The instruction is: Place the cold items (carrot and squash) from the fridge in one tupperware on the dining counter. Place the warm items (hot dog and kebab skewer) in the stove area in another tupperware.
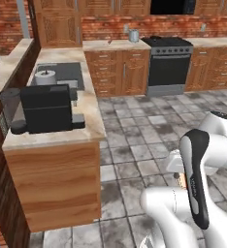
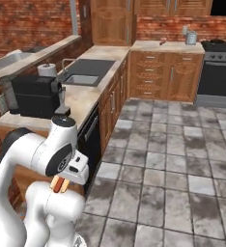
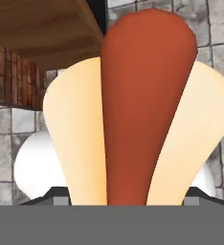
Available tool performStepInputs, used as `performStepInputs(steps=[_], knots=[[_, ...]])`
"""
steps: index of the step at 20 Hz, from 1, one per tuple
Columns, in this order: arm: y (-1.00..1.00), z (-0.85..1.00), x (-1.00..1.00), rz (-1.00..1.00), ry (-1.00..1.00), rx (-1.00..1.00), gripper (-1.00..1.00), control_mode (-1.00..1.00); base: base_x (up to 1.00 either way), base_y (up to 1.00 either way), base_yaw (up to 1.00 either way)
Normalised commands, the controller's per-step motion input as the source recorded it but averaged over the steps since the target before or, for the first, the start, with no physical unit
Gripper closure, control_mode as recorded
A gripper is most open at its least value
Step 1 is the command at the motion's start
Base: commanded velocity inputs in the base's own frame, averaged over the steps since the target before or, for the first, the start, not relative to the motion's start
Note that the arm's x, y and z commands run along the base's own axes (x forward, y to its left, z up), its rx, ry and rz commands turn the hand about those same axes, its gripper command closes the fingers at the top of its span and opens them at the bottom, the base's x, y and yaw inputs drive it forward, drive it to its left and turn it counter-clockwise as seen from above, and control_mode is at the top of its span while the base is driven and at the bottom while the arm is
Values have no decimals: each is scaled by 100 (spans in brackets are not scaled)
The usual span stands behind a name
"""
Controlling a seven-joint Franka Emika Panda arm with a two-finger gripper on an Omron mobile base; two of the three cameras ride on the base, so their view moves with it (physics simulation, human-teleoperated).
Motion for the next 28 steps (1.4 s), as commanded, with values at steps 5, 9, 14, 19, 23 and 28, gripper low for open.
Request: performStepInputs(steps=[5, 9, 14, 19, 23, 28], knots=[[0, 0, 0, 0, 0, 0, 100, 100, -64, 92, -3], [0, 0, 0, 0, 0, 0, 100, 100, -63, 99, -3], [0, 0, 0, 0, 0, 0, 100, 100, -39, 99, -3], [0, 0, 0, 0, 0, 0, 100, 100, -4, 100, -12], [0, 0, 0, 0, 0, 0, 100, 100, -10, 100, -21], [0, 0, 0, 0, 0, 0, 100, 100, -22, 100, -31]])
